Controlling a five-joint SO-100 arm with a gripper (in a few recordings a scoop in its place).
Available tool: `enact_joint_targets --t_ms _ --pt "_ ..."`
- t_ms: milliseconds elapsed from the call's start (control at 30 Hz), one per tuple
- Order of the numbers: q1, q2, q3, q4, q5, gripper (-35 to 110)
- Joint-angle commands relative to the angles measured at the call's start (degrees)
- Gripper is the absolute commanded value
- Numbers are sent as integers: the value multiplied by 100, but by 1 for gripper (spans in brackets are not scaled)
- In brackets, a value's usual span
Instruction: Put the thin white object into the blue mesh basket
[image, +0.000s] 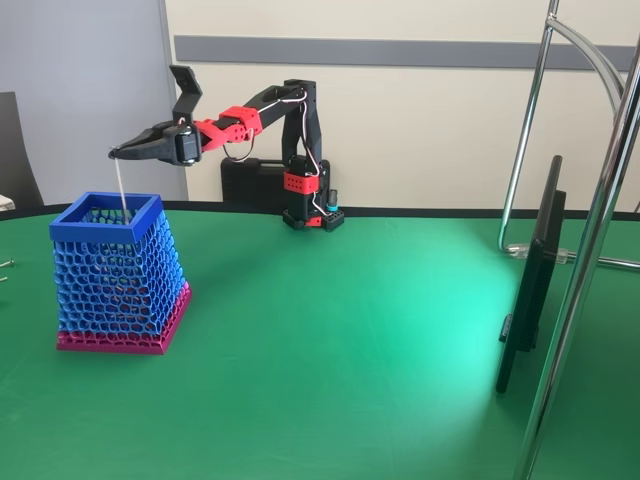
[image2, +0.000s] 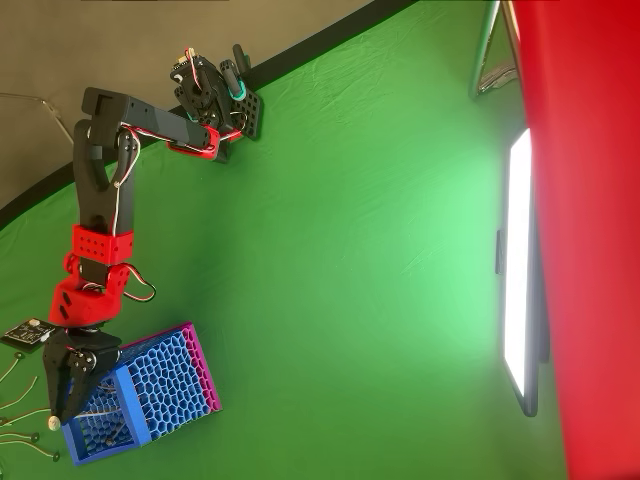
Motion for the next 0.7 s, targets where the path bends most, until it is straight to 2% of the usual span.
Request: enact_joint_targets --t_ms 0,667 --pt "-132 431 105 -123 53 8" --pt "-747 1468 2171 -633 123 12"
